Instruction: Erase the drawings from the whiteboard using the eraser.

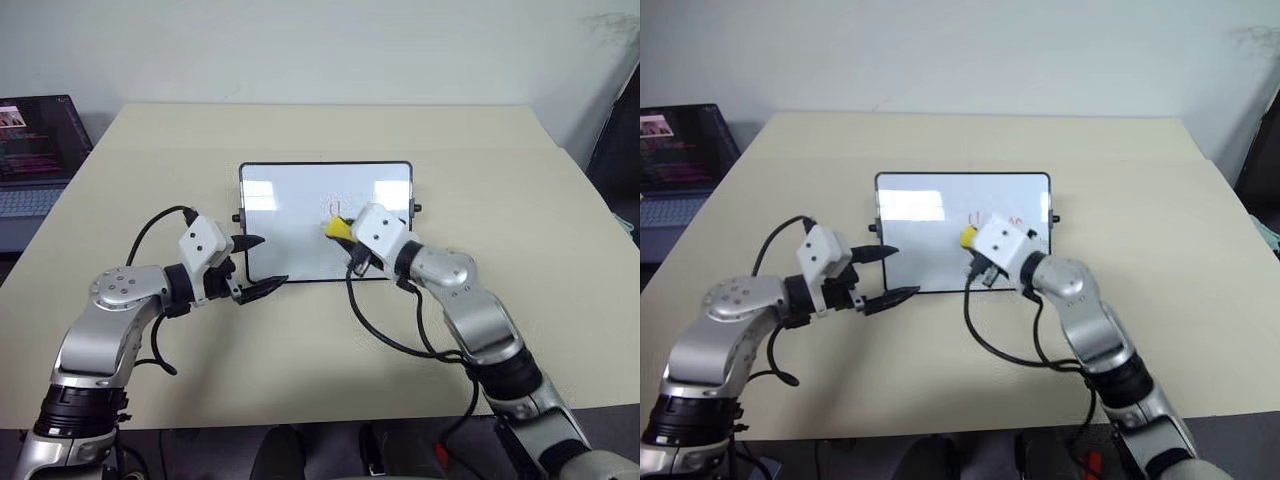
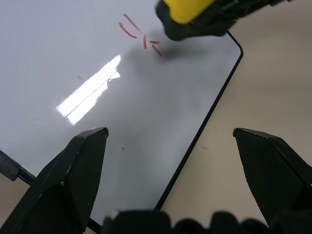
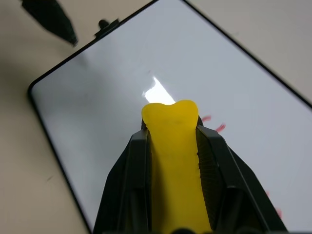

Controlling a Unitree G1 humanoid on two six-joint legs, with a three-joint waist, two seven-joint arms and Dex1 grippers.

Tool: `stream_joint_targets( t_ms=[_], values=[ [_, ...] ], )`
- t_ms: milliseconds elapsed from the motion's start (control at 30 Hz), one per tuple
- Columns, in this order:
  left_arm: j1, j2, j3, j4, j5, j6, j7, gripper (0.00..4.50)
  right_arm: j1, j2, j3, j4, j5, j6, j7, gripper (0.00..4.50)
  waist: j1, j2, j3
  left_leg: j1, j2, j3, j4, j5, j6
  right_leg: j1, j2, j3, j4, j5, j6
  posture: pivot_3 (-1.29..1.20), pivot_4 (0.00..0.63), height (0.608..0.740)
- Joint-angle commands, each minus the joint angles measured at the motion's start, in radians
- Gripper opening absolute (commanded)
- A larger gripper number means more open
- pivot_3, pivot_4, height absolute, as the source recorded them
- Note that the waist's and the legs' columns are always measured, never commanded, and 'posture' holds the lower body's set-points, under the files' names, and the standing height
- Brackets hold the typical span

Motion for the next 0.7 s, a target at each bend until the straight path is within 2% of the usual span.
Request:
stream_joint_targets(
  t_ms=[33,233,500,700],
  values=[
    [-0.014,0.012,0.01,-0.026,-0.01,-0.012,-0.003,4.5,-0.083,0.015,-0.021,0.111,-0.026,-0.091,-0.073,0.95,0.001,0.0,0.0,0.0,0.0,0.0,0.0,0.0,0.0,0.0,0.0,0.0,0.0,0.0,0.0,0.0,0.15,0.74],
    [-0.005,0.01,0.015,-0.042,-0.015,-0.005,-0.001,4.5,-0.116,-0.021,0.012,0.248,-0.063,-0.129,-0.07,0.95,0.001,0.0,0.0,-0.001,0.0,0.0,0.0,0.0,0.0,0.0,-0.001,0.0,-0.001,0.0,0.0,0.0,0.15,0.74],
    [0.001,0.005,0.014,-0.05,-0.018,0.001,0.005,4.5,-0.04,-0.094,0.097,0.194,-0.073,-0.084,0.083,0.95,0.001,0.0,0.0,0.002,0.0,0.0,0.001,0.0,0.0,0.001,-0.001,0.0,0.001,0.0,0.0,0.0,0.15,0.74],
    [-0.003,0.003,0.009,-0.045,-0.018,-0.002,0.002,4.5,-0.072,-0.081,0.069,0.222,-0.113,-0.13,-0.007,0.95,0.001,0.0,0.0,0.004,0.0,0.0,0.001,0.0,0.0,0.002,-0.001,0.0,0.003,0.0,0.0,0.0,0.15,0.74]
  ],
)
